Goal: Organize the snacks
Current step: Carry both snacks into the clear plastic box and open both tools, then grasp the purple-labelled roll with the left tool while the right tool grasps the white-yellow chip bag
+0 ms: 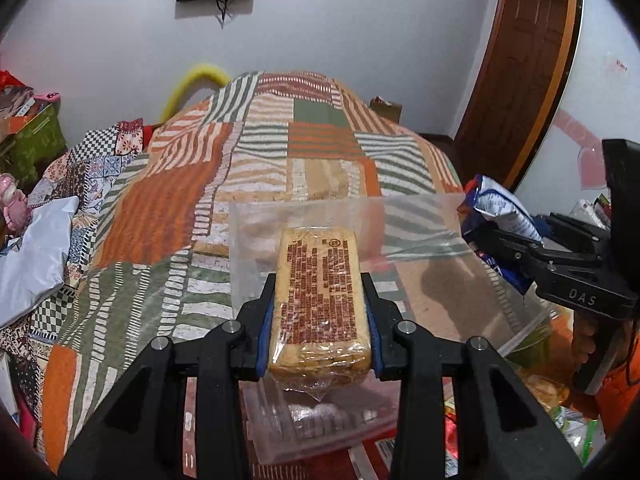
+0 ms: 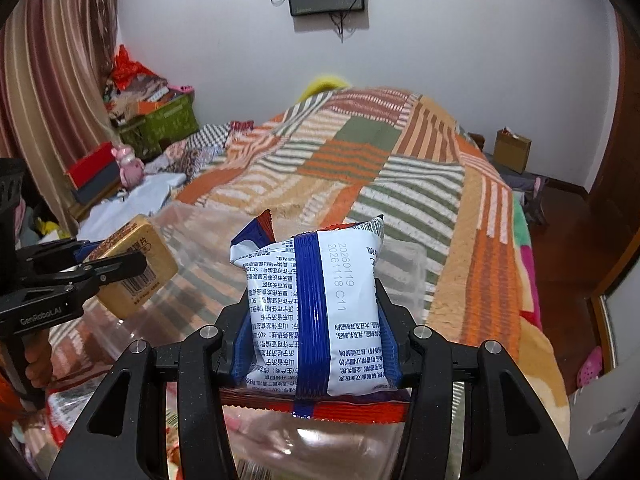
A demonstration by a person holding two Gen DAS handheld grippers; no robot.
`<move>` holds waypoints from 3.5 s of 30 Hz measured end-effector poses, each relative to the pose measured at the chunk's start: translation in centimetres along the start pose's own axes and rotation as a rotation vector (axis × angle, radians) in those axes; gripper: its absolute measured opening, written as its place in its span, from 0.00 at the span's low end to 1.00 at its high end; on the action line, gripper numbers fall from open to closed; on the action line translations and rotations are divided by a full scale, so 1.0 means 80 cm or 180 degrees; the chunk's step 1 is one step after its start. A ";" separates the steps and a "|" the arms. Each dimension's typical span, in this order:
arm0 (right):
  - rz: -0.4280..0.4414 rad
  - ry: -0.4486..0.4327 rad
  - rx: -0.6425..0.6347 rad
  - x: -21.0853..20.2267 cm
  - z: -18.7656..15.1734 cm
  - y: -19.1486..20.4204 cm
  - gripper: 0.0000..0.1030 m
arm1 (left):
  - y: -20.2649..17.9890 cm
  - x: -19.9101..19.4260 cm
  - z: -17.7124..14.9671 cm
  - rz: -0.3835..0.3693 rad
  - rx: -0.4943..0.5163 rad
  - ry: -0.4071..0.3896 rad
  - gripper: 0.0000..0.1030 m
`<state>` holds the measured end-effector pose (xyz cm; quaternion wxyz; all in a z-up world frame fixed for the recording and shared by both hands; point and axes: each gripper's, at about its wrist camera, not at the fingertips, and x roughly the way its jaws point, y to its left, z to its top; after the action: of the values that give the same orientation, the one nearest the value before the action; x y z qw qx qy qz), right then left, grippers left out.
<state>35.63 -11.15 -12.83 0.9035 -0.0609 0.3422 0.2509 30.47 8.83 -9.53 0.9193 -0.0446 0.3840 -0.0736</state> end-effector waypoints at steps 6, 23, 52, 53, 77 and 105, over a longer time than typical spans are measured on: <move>0.0037 0.0128 -0.0181 0.011 0.000 0.015 0.46 | -0.006 0.008 0.001 0.0069 0.0111 0.0002 0.36; -0.0004 0.0166 -0.0261 -0.011 0.002 0.027 0.67 | -0.009 -0.045 0.008 0.0099 0.0040 -0.0201 0.50; -0.0143 0.0007 0.0003 -0.161 -0.133 0.034 0.75 | -0.017 -0.169 -0.163 0.0186 -0.0161 0.0146 0.67; -0.0138 0.0034 0.0015 -0.161 -0.139 0.035 0.75 | -0.015 -0.167 -0.171 0.0187 -0.0184 0.0193 0.67; -0.0014 0.0474 0.0046 -0.138 -0.212 0.036 0.58 | -0.032 -0.101 -0.193 0.0037 -0.0016 0.0592 0.61; -0.0191 0.0024 0.0235 -0.199 -0.185 0.019 0.50 | 0.004 -0.208 -0.214 0.0326 -0.0273 0.0110 0.48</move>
<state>15.99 -20.56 -13.64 0.9109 -0.0387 0.3527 0.2106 6.74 11.52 -9.94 0.9123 -0.0630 0.4044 -0.0108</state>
